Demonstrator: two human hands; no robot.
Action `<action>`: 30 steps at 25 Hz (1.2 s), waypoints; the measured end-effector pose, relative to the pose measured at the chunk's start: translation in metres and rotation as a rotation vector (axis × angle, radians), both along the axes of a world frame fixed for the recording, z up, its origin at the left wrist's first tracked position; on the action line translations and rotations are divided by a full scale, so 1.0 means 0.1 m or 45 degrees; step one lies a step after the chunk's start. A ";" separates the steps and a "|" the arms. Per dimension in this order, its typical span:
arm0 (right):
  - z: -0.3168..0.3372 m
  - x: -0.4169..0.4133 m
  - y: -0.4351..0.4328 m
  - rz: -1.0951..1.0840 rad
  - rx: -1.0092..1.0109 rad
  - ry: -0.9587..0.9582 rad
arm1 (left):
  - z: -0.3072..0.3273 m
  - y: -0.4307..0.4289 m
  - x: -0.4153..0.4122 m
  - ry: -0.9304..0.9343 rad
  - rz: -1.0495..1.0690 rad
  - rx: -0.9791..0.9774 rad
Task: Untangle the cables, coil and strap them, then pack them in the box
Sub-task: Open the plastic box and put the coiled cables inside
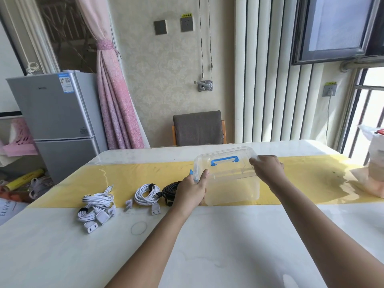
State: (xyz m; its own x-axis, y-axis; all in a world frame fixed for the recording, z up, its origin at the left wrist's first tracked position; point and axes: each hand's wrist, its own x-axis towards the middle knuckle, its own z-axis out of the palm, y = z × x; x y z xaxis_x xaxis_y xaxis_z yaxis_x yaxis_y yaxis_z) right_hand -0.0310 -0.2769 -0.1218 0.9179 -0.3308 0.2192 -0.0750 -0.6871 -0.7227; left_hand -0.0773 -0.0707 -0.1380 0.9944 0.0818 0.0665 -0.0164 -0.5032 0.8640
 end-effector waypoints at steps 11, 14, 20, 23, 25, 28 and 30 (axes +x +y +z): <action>0.32 -0.26 0.05 0.238 0.473 -0.232 | 0.25 0.12 0.00 -0.150 0.093 -0.442; 0.39 -0.44 0.13 0.383 0.347 -0.172 | 0.40 0.51 -0.21 -0.025 -0.051 -0.848; 0.36 -0.75 0.53 0.638 -0.115 -0.243 | 0.15 1.43 -0.83 0.275 0.020 -0.823; 0.25 -0.83 0.91 0.927 -0.373 -0.190 | -0.07 1.64 -1.03 0.412 0.125 -0.773; 0.11 -0.80 1.13 0.997 -0.523 -0.171 | -0.19 1.66 -1.09 0.531 0.132 -0.676; -0.04 -0.61 1.34 0.958 -0.636 -0.113 | -0.25 1.66 -1.02 0.644 0.115 -0.064; -0.09 -0.46 1.43 0.928 -0.752 -0.015 | -0.18 1.70 -0.87 0.549 0.153 0.637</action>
